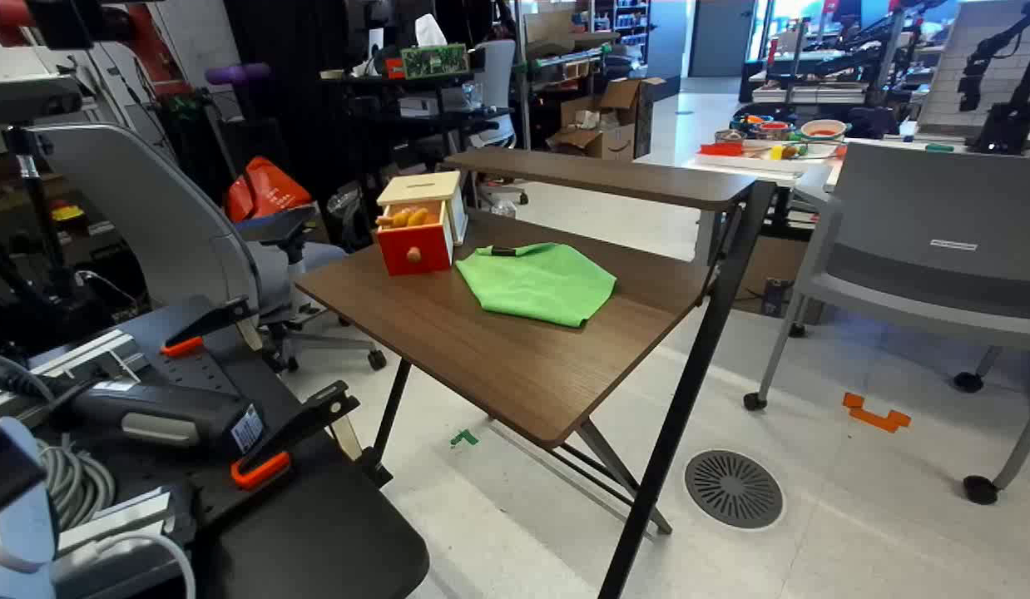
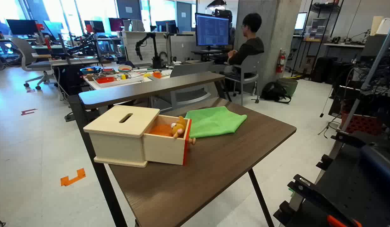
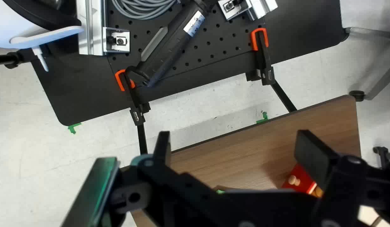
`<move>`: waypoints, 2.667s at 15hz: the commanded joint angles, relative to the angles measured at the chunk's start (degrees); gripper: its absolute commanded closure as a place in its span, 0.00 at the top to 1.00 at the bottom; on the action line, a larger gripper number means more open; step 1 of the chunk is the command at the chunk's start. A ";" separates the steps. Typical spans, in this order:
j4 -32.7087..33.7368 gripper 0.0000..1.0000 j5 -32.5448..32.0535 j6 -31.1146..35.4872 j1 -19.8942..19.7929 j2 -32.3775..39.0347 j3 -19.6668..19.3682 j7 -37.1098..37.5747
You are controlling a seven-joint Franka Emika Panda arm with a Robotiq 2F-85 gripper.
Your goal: Remove the doll from the open drawer and put it on the table
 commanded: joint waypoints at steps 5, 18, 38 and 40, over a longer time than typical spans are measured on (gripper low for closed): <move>0.19 1.00 0.26 -0.13 -0.44 0.01 0.38 -0.25; 5.78 1.00 4.60 33.85 3.70 24.09 9.35 13.54; 44.83 1.00 -9.89 49.46 22.39 77.06 0.31 34.14; 47.27 1.00 -8.98 49.05 23.49 79.40 -0.41 34.14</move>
